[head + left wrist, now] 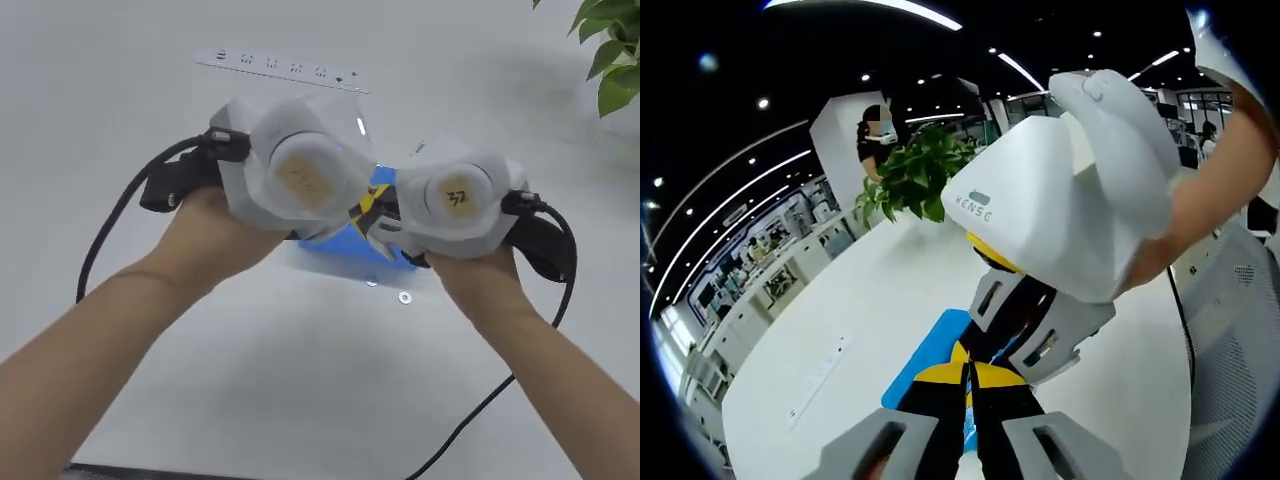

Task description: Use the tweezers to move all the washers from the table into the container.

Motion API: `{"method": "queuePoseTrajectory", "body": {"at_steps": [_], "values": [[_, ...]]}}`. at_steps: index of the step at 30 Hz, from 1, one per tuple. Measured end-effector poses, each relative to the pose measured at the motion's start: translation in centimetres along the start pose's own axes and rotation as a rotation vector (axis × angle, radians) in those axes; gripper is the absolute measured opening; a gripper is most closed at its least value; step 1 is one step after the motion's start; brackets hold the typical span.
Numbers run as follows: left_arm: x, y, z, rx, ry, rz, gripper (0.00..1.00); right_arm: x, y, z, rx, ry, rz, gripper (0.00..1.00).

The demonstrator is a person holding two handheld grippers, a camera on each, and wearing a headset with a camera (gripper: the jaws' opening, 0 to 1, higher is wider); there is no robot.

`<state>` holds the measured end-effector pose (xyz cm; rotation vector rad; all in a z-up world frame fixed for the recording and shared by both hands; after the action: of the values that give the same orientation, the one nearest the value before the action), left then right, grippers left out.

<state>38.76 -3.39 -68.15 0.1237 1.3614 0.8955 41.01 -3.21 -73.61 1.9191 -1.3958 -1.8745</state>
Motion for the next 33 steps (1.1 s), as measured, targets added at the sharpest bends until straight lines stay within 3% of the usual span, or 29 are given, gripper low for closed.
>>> {"method": "queuePoseTrajectory", "body": {"at_steps": [16,23,29,33], "values": [[2.0,-1.8,0.3,0.029,0.045,0.041,0.0,1.8,-2.0,0.2,-0.055,-0.021,0.059,0.04],[1.9,-1.7,0.2,0.03,0.052,0.041,0.0,1.7,-1.8,0.2,-0.07,-0.057,0.048,0.05],[0.7,-0.3,-0.1,0.016,0.037,0.014,0.0,0.8,-0.3,0.3,-0.021,-0.036,0.006,0.06],[-0.1,0.7,-0.1,0.0,0.058,-0.032,0.0,-0.2,1.5,0.3,0.013,-0.043,-0.034,0.06]]}}
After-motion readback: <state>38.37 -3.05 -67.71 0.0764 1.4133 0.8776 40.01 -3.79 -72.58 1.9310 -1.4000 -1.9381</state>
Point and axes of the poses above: the centre of the closed fingertips' face, and the gripper's own axes: y roughly backward along the fingers, z roughly to its left, x roughly out of its underside, the point moved 2 cm from there along y, roughly backward along the fingers, and after that the axes turned 3 degrees about x, right-handed, at the moved point
